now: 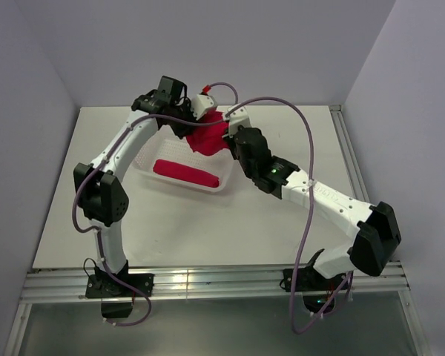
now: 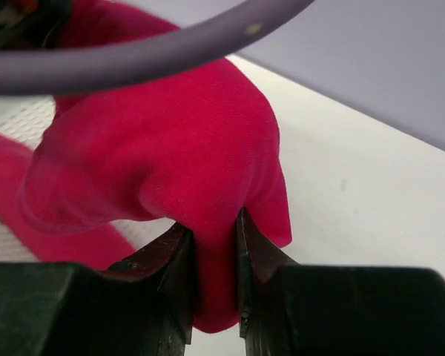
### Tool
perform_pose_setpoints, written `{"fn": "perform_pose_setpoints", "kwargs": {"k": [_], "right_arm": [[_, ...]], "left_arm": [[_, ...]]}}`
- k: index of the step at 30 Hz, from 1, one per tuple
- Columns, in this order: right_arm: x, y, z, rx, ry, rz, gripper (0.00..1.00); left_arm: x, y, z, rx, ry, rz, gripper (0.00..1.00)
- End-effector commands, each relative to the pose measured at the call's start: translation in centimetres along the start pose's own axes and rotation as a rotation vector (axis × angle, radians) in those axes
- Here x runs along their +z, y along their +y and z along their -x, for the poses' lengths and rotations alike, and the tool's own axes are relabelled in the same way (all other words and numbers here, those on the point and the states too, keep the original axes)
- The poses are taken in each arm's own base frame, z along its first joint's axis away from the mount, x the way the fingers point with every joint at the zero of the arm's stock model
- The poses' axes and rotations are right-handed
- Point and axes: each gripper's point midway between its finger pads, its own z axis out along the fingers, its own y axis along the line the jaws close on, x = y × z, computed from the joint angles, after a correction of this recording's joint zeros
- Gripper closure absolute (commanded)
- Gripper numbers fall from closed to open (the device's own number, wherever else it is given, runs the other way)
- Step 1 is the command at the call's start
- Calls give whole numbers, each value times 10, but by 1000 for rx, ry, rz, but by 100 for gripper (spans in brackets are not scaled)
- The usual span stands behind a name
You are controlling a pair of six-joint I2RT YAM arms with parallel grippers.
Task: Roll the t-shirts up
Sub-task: Place the rolled tshirt into the container
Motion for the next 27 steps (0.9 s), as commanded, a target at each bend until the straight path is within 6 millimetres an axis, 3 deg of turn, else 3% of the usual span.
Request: {"fn": "perform_pose_setpoints", "kwargs": {"k": [1,2,3,5,6,7,8,9,11,13,19,25,27], "right_arm": [[6,48,17,48,-12,212,100],[15,57,7,29,20,228,100],[19,65,14,27,14,258,100],[35,80,0,-29,50,293,100],[42,81,5,-35,41,290,100],[48,85,2,-48,48,299,100],[61,93,-13,-76,84,312,100],[70,92,-8,-69,82,318,100],[87,101,-28,-72,133,365,100],[101,93,-30,-64,136,350,100],[139,69,-66,-101,191,263,100],[167,35,-57,-119,151,147,100],[171,26,-63,-144,163,114,100]], "left_arm": [[-6,52,0,78,-10,141,100],[-5,68,-15,64,13,152,100],[-7,78,-18,62,13,169,100],[-8,104,-34,67,28,219,100],[-9,114,-38,70,27,245,100],[-11,126,-53,55,45,275,100],[-9,137,-57,56,37,298,100],[-8,143,-63,69,44,301,100],[-5,159,-79,65,71,319,100],[-3,170,-92,72,85,337,100],[17,194,-115,107,80,382,100],[33,212,-101,59,5,406,100],[42,207,-105,62,-9,390,100]]}}
